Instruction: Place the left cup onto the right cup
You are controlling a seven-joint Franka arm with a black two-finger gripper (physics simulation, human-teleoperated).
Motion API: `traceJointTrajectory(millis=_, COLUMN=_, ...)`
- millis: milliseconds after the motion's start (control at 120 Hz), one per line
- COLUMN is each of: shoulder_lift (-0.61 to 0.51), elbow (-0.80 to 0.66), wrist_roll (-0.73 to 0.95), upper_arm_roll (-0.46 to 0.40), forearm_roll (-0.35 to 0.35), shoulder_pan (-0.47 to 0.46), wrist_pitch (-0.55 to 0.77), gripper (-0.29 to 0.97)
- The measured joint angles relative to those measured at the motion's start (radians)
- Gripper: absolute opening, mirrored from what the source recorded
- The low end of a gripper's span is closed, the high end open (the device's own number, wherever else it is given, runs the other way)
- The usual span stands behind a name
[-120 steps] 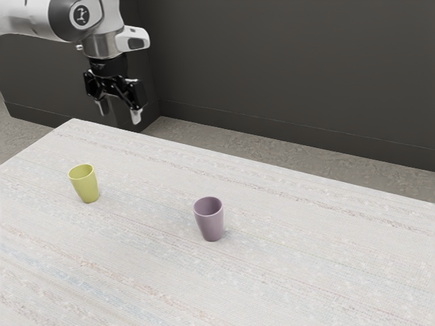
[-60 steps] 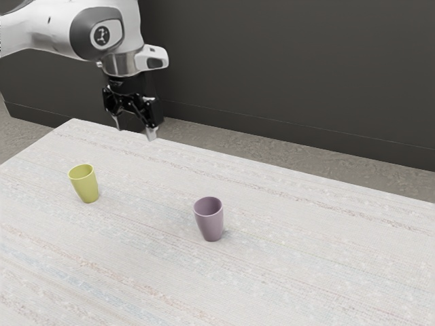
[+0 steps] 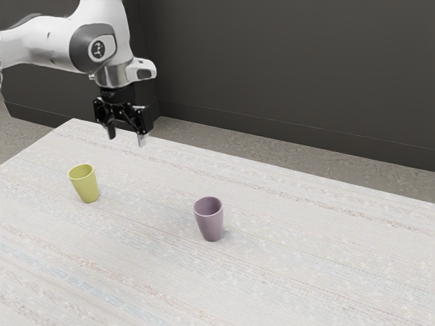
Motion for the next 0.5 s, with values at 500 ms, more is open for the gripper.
traceJointTrajectory(millis=500, shoulder_lift=0.092, elbow=-0.005, wrist_roll=0.005, upper_arm_roll=0.070, forearm_roll=-0.023, shoulder_pan=0.020, wrist_pitch=0.040, gripper=0.68)
